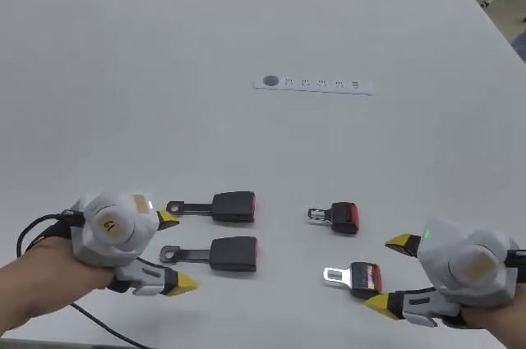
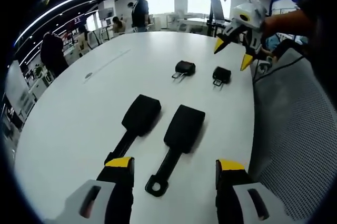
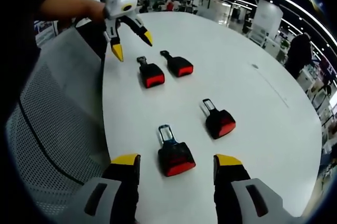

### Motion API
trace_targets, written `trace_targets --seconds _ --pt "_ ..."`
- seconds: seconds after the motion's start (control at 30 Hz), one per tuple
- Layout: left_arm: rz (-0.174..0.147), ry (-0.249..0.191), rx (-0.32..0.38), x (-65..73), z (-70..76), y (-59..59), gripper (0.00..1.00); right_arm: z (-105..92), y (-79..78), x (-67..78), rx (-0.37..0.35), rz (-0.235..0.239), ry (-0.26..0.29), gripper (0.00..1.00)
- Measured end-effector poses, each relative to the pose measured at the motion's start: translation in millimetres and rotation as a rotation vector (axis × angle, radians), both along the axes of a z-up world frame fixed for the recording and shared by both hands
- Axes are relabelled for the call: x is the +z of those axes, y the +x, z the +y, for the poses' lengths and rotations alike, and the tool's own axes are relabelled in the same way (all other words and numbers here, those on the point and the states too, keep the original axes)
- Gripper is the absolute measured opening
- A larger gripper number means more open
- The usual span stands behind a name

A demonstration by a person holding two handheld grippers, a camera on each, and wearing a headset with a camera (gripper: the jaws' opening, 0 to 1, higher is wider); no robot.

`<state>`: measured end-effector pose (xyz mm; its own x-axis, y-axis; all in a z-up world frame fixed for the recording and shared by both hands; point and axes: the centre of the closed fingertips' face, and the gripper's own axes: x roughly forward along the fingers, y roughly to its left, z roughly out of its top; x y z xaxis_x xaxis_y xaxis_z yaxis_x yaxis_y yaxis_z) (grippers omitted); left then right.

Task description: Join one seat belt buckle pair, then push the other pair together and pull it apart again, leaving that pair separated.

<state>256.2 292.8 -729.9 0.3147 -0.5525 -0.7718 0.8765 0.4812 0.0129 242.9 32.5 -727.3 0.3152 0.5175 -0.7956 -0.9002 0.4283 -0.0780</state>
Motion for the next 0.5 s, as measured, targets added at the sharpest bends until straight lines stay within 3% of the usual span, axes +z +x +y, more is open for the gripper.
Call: trace_targets --seconds 0.5 --pt "0.021 0.031 -0.121 -11.1 -28.6 11.7 0.57 4.9 -5.1 -15.6 0.115 0.060 -0.069 0.46"
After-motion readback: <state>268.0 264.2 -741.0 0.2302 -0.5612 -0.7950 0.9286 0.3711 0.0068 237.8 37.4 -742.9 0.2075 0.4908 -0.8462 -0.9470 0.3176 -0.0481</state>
